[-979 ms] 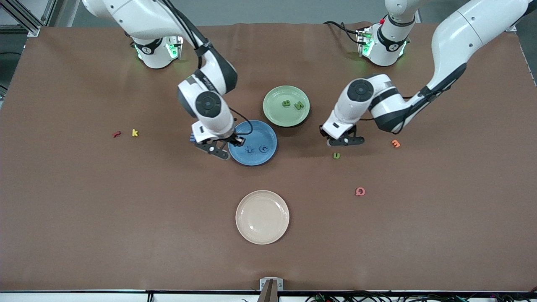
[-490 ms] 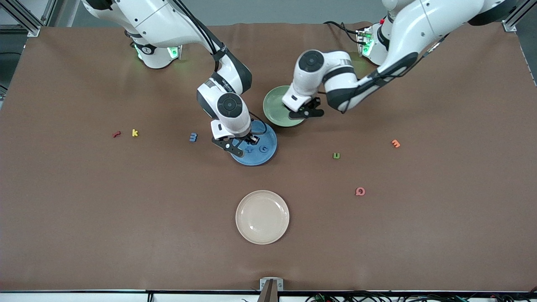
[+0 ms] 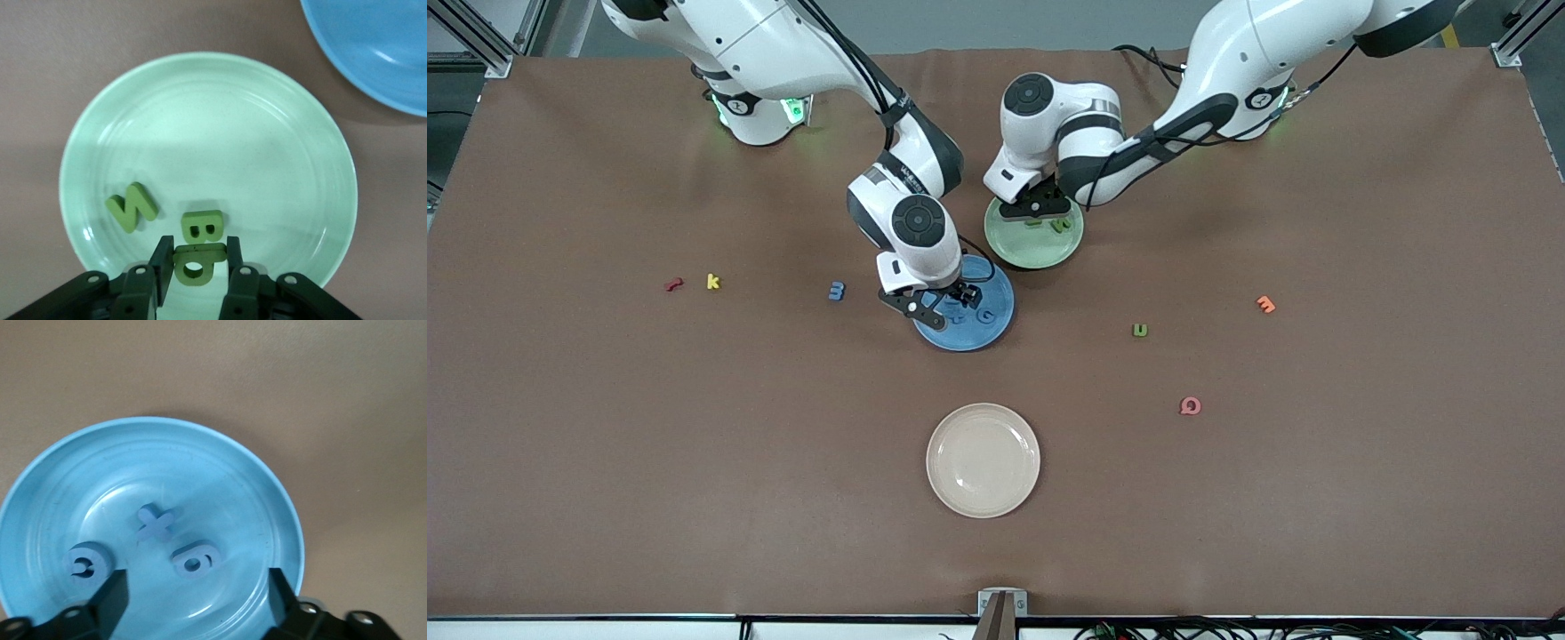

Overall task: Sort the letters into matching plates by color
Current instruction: 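Grasp the blue E with the right gripper while the left gripper reaches n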

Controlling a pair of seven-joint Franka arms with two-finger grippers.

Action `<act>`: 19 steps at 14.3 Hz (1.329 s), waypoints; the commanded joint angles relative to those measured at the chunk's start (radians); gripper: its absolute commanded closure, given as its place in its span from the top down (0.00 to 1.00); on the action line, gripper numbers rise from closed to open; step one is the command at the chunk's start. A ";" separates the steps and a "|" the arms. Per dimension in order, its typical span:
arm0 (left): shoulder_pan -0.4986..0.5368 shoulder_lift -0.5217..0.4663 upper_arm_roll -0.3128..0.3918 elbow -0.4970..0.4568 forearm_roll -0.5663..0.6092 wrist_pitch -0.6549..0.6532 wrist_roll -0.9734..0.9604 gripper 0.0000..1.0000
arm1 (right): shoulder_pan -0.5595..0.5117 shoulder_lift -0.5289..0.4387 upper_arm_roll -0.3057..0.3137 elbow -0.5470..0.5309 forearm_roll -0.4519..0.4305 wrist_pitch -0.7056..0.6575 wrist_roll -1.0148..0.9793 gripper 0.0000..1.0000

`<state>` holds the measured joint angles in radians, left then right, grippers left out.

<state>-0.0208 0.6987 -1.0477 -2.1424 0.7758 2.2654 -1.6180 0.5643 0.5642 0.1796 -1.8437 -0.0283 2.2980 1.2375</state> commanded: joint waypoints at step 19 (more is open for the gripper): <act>-0.090 0.022 0.092 0.150 -0.078 -0.032 -0.023 1.00 | -0.337 -0.268 -0.008 -0.491 -0.018 0.213 -0.786 1.00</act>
<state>-0.1487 0.7511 -0.9556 -1.9942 0.7145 2.2599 -1.6561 0.2411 0.3380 0.1564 -2.2910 -0.0308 2.5026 0.4805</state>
